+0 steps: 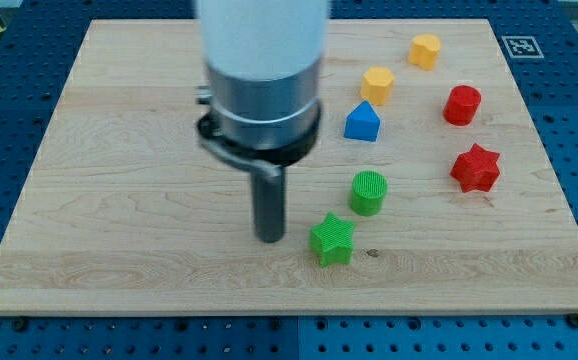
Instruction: Place the green star below the red star
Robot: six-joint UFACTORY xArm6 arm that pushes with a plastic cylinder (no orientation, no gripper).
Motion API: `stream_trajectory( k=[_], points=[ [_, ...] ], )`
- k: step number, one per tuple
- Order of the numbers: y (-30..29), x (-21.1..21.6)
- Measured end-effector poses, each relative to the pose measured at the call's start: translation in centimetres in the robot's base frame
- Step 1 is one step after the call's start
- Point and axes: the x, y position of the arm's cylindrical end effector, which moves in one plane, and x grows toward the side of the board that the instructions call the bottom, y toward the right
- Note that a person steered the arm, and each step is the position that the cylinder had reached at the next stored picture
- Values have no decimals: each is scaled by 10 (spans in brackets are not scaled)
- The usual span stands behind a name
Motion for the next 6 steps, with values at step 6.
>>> stream_trajectory(
  k=[6],
  points=[
    [149, 12]
  ],
)
